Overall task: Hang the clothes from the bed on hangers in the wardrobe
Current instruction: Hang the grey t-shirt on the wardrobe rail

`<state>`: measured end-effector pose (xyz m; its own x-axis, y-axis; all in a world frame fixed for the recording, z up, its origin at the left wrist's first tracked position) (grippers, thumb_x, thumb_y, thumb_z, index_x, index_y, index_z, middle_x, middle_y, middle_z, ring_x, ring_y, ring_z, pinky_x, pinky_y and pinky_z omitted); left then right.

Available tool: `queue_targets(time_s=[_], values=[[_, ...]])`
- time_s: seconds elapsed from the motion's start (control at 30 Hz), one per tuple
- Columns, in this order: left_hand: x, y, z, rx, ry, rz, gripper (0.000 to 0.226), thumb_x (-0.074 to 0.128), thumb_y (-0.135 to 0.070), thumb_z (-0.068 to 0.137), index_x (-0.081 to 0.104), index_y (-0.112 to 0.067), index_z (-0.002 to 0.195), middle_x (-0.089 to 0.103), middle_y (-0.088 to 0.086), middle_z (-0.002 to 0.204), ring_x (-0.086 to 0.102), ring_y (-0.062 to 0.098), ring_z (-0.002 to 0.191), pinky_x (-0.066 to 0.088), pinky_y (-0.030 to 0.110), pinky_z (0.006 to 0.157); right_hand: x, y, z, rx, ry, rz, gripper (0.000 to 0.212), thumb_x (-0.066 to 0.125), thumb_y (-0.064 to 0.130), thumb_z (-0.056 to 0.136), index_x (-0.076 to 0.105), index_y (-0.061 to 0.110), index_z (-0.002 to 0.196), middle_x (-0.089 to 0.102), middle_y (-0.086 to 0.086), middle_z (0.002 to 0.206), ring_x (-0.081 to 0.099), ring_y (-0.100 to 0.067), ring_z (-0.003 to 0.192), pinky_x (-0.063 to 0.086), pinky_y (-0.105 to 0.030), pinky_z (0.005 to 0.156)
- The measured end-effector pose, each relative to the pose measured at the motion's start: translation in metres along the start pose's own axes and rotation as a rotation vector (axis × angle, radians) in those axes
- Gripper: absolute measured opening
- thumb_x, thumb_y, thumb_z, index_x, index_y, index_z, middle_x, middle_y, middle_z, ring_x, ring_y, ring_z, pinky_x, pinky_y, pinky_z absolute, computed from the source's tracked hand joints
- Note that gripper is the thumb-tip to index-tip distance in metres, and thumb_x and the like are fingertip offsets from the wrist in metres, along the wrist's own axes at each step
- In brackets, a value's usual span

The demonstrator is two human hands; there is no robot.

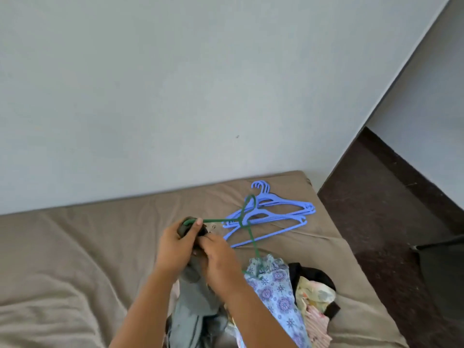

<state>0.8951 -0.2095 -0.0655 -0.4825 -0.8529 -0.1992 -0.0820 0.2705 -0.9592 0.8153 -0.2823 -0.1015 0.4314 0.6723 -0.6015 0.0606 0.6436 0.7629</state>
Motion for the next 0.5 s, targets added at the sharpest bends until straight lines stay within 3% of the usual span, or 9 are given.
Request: queue_targets(time_s=[0.07, 0.13, 0.17, 0.23, 0.27, 0.3, 0.37, 0.43, 0.5], values=[[-0.025, -0.027, -0.024, 0.044, 0.075, 0.043, 0.018, 0.068, -0.022, 0.090, 0.072, -0.012, 0.075, 0.073, 0.007, 0.072, 0.066, 0.017, 0.068, 0.054, 0.040, 0.069, -0.031, 0.026, -0.008, -0.018, -0.141, 0.079, 0.020, 0.070, 0.031, 0.080, 0.065, 0.014, 0.090, 0.061, 0.000, 0.088, 0.054, -0.015, 0.086, 0.044, -0.026, 0.078], [-0.040, -0.049, -0.028, 0.070, 0.074, 0.044, 0.018, 0.071, -0.027, 0.087, 0.073, -0.012, 0.078, 0.074, 0.012, 0.078, 0.067, 0.022, 0.073, 0.055, 0.047, 0.078, -0.073, 0.012, -0.007, 0.062, -0.392, 0.059, 0.050, 0.080, 0.048, 0.067, 0.058, 0.019, 0.101, 0.054, 0.003, 0.099, 0.050, -0.013, 0.096, 0.042, -0.025, 0.087], [-0.063, -0.074, -0.054, 0.090, 0.064, 0.015, 0.017, 0.071, -0.028, 0.085, 0.074, -0.012, 0.080, 0.074, 0.013, 0.081, 0.068, 0.024, 0.076, 0.055, 0.048, 0.081, -0.092, 0.029, -0.015, 0.100, -0.397, 0.017, 0.072, 0.080, 0.056, 0.060, 0.052, 0.019, 0.115, 0.049, 0.000, 0.112, 0.047, -0.018, 0.108, 0.041, -0.031, 0.095], [-0.071, -0.102, -0.061, 0.111, 0.111, -0.039, 0.016, 0.069, -0.025, 0.086, 0.074, -0.009, 0.085, 0.074, 0.014, 0.087, 0.068, 0.025, 0.079, 0.054, 0.047, 0.086, -0.118, 0.020, -0.013, 0.227, -0.171, -0.037, 0.113, 0.083, 0.062, 0.052, 0.028, 0.028, 0.145, 0.033, -0.006, 0.141, 0.032, -0.027, 0.131, 0.033, -0.044, 0.107], [-0.090, -0.126, -0.084, 0.149, 0.121, -0.048, 0.016, 0.068, -0.023, 0.087, 0.073, -0.008, 0.088, 0.074, 0.013, 0.087, 0.067, 0.024, 0.080, 0.054, 0.046, 0.087, -0.124, 0.047, -0.019, 0.207, -0.037, -0.046, 0.121, 0.084, 0.060, 0.053, 0.016, 0.036, 0.149, 0.028, -0.005, 0.147, 0.029, -0.025, 0.135, 0.032, -0.045, 0.109], [-0.098, -0.140, -0.092, 0.178, 0.154, -0.013, 0.017, 0.067, -0.023, 0.088, 0.073, -0.007, 0.090, 0.074, 0.011, 0.086, 0.067, 0.023, 0.081, 0.054, 0.045, 0.088, -0.129, 0.061, -0.018, 0.171, 0.028, -0.082, 0.119, 0.084, 0.057, 0.056, 0.012, 0.042, 0.149, 0.031, -0.004, 0.146, 0.031, -0.023, 0.132, 0.034, -0.044, 0.107], [-0.116, -0.163, -0.110, 0.218, 0.201, 0.034, 0.021, 0.066, -0.027, 0.088, 0.073, -0.007, 0.091, 0.074, 0.009, 0.087, 0.068, 0.021, 0.083, 0.054, 0.043, 0.089, -0.137, 0.092, -0.013, 0.087, -0.030, -0.095, 0.101, 0.080, 0.053, 0.066, 0.021, 0.044, 0.147, 0.042, -0.003, 0.135, 0.037, -0.018, 0.122, 0.036, -0.036, 0.100], [-0.129, -0.178, -0.118, 0.245, 0.203, 0.064, 0.024, 0.066, -0.031, 0.088, 0.073, -0.009, 0.090, 0.074, 0.008, 0.087, 0.068, 0.022, 0.084, 0.054, 0.043, 0.089, -0.146, 0.112, -0.006, 0.125, 0.046, -0.035, 0.064, 0.075, 0.042, 0.080, 0.043, 0.038, 0.136, 0.054, -0.002, 0.125, 0.050, -0.014, 0.116, 0.040, -0.030, 0.094], [-0.141, -0.187, -0.129, 0.274, 0.194, 0.105, 0.024, 0.067, -0.033, 0.088, 0.073, -0.010, 0.090, 0.074, 0.009, 0.087, 0.069, 0.022, 0.083, 0.056, 0.042, 0.087, -0.151, 0.129, -0.003, 0.162, 0.245, -0.096, 0.020, 0.063, 0.034, 0.092, 0.063, 0.028, 0.112, 0.069, 0.001, 0.104, 0.063, -0.009, 0.097, 0.046, -0.028, 0.082]])
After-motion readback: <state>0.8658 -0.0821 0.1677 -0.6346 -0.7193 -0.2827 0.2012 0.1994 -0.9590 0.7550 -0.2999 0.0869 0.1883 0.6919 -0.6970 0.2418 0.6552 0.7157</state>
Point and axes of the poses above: each hand's wrist, its own z-axis towards the middle knuckle, its own x-axis out of the palm, y = z × x, the point moved 2 cm from there along z, towards the middle knuckle
